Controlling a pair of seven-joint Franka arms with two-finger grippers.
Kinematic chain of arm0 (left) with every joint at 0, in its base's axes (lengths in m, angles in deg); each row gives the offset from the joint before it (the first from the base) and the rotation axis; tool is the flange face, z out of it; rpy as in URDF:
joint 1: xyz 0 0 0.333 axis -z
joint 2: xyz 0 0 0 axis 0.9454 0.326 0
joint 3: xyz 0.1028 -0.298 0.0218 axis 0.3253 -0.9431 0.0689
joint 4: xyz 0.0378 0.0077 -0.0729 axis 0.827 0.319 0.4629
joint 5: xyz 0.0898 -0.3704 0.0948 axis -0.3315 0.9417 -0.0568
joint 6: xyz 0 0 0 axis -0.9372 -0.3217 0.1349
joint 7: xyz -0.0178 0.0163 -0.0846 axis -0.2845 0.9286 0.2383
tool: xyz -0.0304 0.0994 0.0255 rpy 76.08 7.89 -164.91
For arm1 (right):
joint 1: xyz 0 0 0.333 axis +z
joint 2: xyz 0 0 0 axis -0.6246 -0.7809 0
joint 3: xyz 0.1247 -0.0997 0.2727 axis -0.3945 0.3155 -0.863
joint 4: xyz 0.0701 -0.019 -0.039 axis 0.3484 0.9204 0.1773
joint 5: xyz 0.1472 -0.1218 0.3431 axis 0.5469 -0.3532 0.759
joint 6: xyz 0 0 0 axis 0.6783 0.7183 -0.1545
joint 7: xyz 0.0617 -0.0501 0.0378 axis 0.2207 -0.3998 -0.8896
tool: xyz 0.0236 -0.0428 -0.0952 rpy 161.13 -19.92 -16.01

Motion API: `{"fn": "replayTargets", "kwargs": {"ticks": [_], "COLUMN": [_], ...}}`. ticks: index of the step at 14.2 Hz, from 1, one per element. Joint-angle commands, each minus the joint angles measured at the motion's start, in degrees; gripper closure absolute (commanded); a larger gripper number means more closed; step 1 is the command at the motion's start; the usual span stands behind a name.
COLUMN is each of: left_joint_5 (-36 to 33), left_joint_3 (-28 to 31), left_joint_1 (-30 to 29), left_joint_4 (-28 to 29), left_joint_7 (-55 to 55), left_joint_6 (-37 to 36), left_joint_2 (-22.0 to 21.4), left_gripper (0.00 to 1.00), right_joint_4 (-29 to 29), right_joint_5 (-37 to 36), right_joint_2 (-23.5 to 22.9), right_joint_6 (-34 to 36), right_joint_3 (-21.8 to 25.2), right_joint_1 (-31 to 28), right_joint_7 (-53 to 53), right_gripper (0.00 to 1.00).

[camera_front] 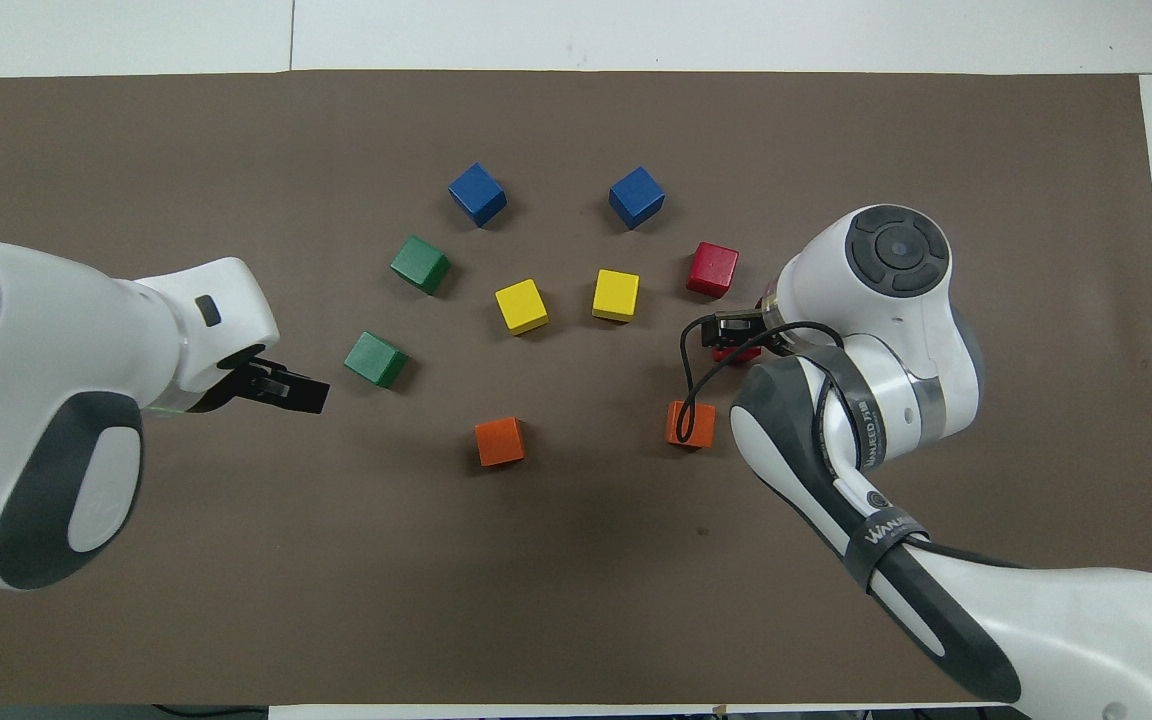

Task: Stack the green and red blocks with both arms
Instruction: 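Grasp a green block with the left gripper while the right gripper grasps red, then carry both blocks outward, green with the left gripper, red with the right gripper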

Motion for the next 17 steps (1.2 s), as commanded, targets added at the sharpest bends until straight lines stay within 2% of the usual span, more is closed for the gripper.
{"fn": "replayTargets", "kwargs": {"ticks": [1,5,7,13,15,16,17], "left_joint_5": [0.79,0.79,0.79,0.79,0.79,0.79,0.71], "left_joint_3": [0.92,0.92,0.92,0.92,0.92,0.92,0.92], "left_joint_1": [2.05,1.79,2.05,1.88,2.05,2.05,2.05], "left_joint_4": [1.39,1.92,1.92,2.62,2.53,2.53,2.36], "left_joint_7": [1.34,6.07,6.09,6.26,6.08,6.17,6.35], "left_joint_6": [6.07,10.31,11.88,17.86,20.05,21.02,21.82], "left_joint_2": [4.54,8.06,10.60,14.30,15.97,16.67,17.81], "left_gripper": [0.00,0.00,0.00,0.00,0.00,0.00,0.01], "right_joint_4": [-2.39,-2.84,-2.48,-1.61,-1.60,-1.60,-1.60], "right_joint_5": [0.55,-0.15,-0.42,-0.42,-0.42,-0.42,-0.42], "right_joint_2": [-2.75,-3.81,-3.81,-5.13,-5.48,-5.48,-5.39], "right_joint_6": [-1.07,-1.86,-1.94,-4.49,-4.85,-4.76,-4.32], "right_joint_3": [0.08,0.16,0.16,0.16,0.16,0.16,0.16], "right_joint_1": [1.13,0.87,0.52,0.34,0.51,0.52,0.43], "right_joint_7": [4.50,4.87,3.64,3.54,3.72,3.55,3.11], "right_gripper": [0.05,0.06,0.06,0.07,0.13,0.25,0.55]}}
